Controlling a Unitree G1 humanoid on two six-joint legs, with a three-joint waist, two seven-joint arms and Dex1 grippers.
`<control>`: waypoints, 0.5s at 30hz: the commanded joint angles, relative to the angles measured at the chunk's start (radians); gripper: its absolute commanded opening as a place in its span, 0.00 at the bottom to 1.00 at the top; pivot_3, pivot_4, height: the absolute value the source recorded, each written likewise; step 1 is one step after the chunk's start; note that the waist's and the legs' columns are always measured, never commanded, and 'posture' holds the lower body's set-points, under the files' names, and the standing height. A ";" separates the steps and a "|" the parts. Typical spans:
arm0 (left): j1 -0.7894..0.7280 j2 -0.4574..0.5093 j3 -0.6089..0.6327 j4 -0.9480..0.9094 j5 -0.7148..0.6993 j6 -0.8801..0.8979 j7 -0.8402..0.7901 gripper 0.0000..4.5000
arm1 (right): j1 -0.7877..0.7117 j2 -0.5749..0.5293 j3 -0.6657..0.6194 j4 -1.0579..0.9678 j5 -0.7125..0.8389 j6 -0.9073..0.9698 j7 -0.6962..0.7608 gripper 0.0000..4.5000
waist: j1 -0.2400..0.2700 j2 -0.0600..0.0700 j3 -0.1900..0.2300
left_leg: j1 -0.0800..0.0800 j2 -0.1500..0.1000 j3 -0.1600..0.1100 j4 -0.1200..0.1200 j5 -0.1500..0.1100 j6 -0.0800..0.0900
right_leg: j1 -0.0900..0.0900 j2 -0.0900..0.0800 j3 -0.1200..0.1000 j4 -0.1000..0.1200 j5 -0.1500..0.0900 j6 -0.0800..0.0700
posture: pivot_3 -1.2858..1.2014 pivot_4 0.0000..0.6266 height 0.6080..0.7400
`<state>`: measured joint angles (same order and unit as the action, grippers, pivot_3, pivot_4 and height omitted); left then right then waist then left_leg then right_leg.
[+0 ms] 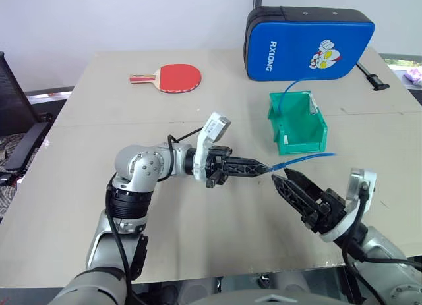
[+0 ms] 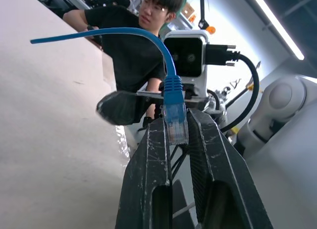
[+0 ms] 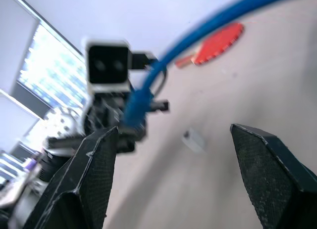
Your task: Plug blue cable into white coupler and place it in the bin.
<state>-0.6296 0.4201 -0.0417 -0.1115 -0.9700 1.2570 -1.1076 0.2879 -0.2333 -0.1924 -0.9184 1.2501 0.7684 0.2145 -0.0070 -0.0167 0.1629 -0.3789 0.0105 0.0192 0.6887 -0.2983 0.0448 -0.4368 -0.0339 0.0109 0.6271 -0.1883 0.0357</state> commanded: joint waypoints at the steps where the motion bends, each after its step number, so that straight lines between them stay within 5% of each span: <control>1: 0.003 -0.011 0.027 -0.054 -0.061 0.011 0.020 0.00 | -0.023 -0.041 0.009 -0.020 0.102 -0.053 -0.042 0.78 | -0.002 0.000 0.000 | 0.000 0.000 0.000 0.000 0.000 0.000 | 0.000 0.000 0.000 0.000 0.000 0.000 | 0.52 0.24 1.00; 9: 0.025 -0.029 0.022 -0.077 -0.101 0.000 0.067 0.00 | -0.075 -0.131 0.054 -0.008 0.192 -0.123 -0.124 0.78 | -0.004 0.000 0.000 | 0.001 -0.001 0.001 0.000 0.000 0.000 | 0.000 0.001 0.002 0.001 0.000 -0.001 | 0.52 0.24 1.00; 15: 0.039 -0.025 0.014 -0.083 -0.108 -0.013 0.068 0.00 | -0.081 -0.167 0.078 -0.004 0.208 -0.163 -0.152 0.32 | -0.004 0.000 0.000 | 0.000 -0.001 0.001 0.000 0.000 0.000 | 0.000 0.000 0.002 0.000 0.000 -0.001 | 0.52 0.24 1.00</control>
<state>-0.5896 0.3978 -0.0381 -0.1492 -1.0473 1.2580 -1.0338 0.2084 -0.3916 -0.1126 -0.8955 1.4339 0.6346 0.0680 -0.0107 -0.0167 0.1629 -0.3786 0.0097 0.0203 0.6887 -0.2983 0.0448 -0.4368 -0.0337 0.0128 0.6274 -0.1886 0.0351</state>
